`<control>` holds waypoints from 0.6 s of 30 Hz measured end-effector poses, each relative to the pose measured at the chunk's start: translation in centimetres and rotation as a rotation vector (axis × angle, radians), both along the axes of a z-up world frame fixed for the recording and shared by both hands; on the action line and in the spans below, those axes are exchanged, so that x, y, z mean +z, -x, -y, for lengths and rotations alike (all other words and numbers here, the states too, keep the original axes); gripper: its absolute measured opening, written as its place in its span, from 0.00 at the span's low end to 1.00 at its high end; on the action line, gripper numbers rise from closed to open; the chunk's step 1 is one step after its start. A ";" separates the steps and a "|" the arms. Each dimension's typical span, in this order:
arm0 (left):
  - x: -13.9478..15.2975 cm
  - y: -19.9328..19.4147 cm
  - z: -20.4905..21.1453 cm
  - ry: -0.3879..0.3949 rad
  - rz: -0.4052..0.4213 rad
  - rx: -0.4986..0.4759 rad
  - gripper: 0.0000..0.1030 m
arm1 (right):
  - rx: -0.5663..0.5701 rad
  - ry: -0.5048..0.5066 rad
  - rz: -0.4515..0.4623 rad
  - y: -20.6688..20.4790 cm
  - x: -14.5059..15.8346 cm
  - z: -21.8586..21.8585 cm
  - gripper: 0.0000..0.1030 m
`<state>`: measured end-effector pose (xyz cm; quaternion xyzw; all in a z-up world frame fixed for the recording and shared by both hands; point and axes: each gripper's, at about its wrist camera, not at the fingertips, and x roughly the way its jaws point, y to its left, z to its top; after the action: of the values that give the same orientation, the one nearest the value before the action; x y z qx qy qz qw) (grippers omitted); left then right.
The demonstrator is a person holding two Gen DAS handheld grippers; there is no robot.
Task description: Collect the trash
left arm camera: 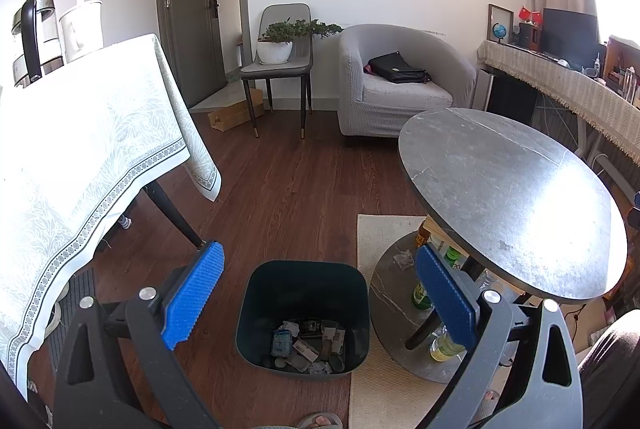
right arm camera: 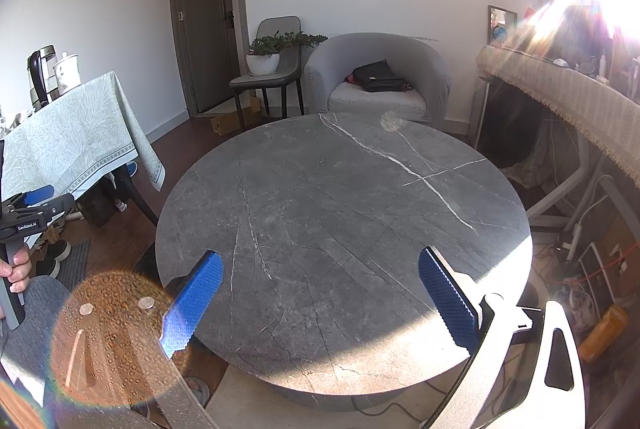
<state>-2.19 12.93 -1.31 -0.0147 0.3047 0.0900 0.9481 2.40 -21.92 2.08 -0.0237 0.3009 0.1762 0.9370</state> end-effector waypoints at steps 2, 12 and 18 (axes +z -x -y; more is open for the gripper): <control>0.0 0.0 0.0 0.000 0.000 0.001 0.96 | 0.000 -0.001 0.000 0.0 0.0 0.0 0.96; 0.0 -0.1 0.4 0.002 -0.009 -0.013 0.95 | 0.001 -0.019 0.000 0.3 0.2 -0.2 0.96; 0.0 -0.2 0.9 -0.009 -0.012 -0.026 0.95 | 0.012 -0.018 -0.012 0.2 0.1 -0.8 0.96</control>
<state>-2.02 12.06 -1.28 -0.0060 0.3103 0.0789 0.9473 2.21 -21.12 2.15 -0.0161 0.3049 0.1846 0.9342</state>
